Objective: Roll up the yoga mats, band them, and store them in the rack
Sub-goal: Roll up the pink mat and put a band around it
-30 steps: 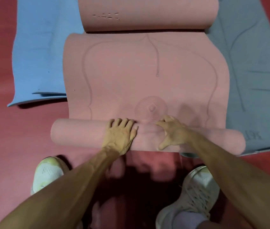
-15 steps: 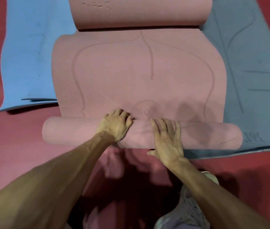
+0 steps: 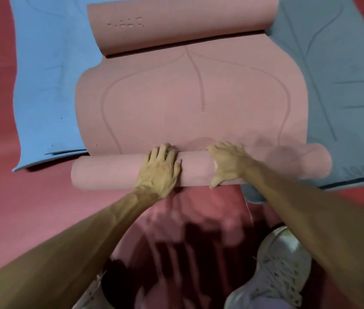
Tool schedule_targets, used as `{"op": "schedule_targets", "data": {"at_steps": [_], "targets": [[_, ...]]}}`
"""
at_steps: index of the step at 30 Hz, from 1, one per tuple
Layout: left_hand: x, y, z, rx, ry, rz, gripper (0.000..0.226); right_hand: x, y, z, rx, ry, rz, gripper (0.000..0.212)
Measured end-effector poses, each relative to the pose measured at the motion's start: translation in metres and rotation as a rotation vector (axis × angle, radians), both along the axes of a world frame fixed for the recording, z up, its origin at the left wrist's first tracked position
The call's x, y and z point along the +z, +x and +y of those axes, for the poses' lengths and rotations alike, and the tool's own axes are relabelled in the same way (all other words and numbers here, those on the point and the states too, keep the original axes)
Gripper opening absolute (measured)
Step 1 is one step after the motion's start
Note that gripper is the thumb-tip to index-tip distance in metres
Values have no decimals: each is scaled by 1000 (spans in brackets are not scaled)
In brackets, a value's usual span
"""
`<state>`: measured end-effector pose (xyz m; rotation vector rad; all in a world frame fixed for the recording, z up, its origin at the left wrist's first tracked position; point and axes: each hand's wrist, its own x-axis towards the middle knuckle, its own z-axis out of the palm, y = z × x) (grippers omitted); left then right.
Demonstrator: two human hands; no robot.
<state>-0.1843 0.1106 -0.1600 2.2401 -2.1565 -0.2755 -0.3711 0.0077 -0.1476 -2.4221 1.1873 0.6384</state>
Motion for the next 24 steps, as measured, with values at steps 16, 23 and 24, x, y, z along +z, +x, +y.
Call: {"op": "schedule_targets", "data": {"at_steps": [16, 23, 24], "targets": [[-13, 4, -6, -29, 53, -43, 67, -10, -15, 20, 109, -327, -182, 104], [-9, 12, -21, -39, 76, -12, 78, -27, -17, 56, 58, -515, -153, 130], [-9, 14, -22, -39, 77, -9, 79, -28, -16, 58, 45, -512, -131, 134]]}}
